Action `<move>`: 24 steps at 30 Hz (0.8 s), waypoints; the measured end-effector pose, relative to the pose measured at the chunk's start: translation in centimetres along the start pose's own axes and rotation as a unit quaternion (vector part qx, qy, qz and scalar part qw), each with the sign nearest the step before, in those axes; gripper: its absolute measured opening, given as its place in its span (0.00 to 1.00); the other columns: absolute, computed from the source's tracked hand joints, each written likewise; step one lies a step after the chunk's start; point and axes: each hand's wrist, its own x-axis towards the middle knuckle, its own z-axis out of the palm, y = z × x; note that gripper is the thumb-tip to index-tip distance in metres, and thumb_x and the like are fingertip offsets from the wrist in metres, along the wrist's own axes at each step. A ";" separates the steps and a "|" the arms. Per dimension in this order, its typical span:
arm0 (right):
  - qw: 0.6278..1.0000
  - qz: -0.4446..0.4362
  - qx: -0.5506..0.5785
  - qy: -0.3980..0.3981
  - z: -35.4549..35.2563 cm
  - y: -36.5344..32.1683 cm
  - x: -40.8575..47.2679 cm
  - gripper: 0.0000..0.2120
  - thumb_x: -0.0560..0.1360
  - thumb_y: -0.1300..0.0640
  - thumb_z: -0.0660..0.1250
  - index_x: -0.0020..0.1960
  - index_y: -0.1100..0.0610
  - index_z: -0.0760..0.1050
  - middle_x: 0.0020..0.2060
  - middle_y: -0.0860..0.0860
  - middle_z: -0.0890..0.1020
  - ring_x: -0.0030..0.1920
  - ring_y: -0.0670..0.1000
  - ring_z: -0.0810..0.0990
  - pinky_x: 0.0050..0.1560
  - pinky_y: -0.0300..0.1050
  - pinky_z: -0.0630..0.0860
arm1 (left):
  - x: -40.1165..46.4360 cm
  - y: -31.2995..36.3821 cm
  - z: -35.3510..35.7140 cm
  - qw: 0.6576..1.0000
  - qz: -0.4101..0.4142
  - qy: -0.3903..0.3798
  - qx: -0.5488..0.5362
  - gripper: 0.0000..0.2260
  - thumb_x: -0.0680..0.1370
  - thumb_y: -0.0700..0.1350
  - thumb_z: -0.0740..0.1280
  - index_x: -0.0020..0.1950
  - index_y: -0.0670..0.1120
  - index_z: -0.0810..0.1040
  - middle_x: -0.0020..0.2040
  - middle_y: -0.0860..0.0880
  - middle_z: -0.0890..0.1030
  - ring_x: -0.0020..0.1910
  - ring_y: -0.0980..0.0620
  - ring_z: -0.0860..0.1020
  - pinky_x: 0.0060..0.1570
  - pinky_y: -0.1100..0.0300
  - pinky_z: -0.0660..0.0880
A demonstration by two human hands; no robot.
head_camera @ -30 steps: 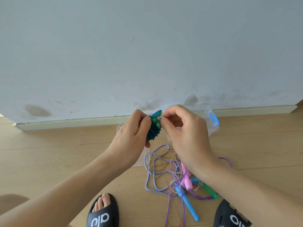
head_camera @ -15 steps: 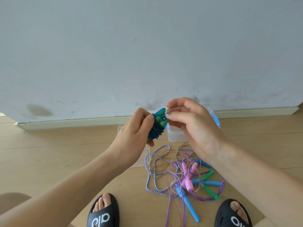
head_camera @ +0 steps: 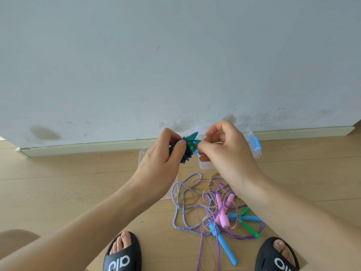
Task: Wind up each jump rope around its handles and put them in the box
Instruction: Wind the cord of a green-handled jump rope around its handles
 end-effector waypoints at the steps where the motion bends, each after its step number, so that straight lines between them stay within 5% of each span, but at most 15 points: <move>1: 1.000 0.016 0.001 0.001 0.0 0.0 0.2 0.12 0.70 0.60 0.70 0.50 0.52 0.72 0.41 0.50 0.83 0.43 0.55 0.85 0.50 0.55 0.82 | 0.0 -0.1 0.1 1.000 0.005 0.001 0.011 0.06 0.83 0.52 0.57 0.49 0.53 0.70 0.43 0.54 0.82 0.42 0.48 0.78 0.49 0.49 0.75; 8: 0.999 0.038 0.035 0.011 0.7 0.3 0.5 0.12 0.71 0.63 0.68 0.52 0.54 0.71 0.40 0.52 0.85 0.40 0.55 0.86 0.51 0.57 0.82 | 1.0 -0.1 1.1 0.998 0.023 0.021 0.048 0.07 0.83 0.50 0.56 0.49 0.49 0.69 0.40 0.50 0.81 0.41 0.48 0.76 0.45 0.44 0.75; 16: 0.990 -0.104 -0.089 0.036 2.3 1.6 -0.1 0.08 0.73 0.63 0.67 0.49 0.54 0.73 0.39 0.48 0.80 0.37 0.45 0.78 0.35 0.34 0.75 | 2.6 0.0 2.3 0.993 -0.112 0.000 -0.048 0.09 0.81 0.48 0.56 0.51 0.49 0.75 0.40 0.50 0.82 0.35 0.50 0.80 0.41 0.55 0.76; 20: 0.991 -0.094 -0.081 0.042 2.0 1.4 0.3 0.07 0.73 0.64 0.68 0.50 0.57 0.75 0.39 0.52 0.81 0.34 0.40 0.78 0.29 0.25 0.69 | 2.9 0.1 2.6 0.991 -0.117 0.005 -0.061 0.11 0.81 0.48 0.56 0.49 0.50 0.77 0.37 0.51 0.81 0.31 0.53 0.79 0.36 0.59 0.73; 24: 0.998 0.017 -0.010 0.063 1.5 1.4 1.2 0.05 0.71 0.59 0.67 0.47 0.54 0.77 0.40 0.50 0.83 0.42 0.51 0.84 0.42 0.43 0.80 | 2.7 0.6 3.3 0.996 -0.080 0.012 -0.030 0.11 0.82 0.49 0.55 0.48 0.49 0.75 0.41 0.50 0.81 0.40 0.46 0.81 0.39 0.56 0.73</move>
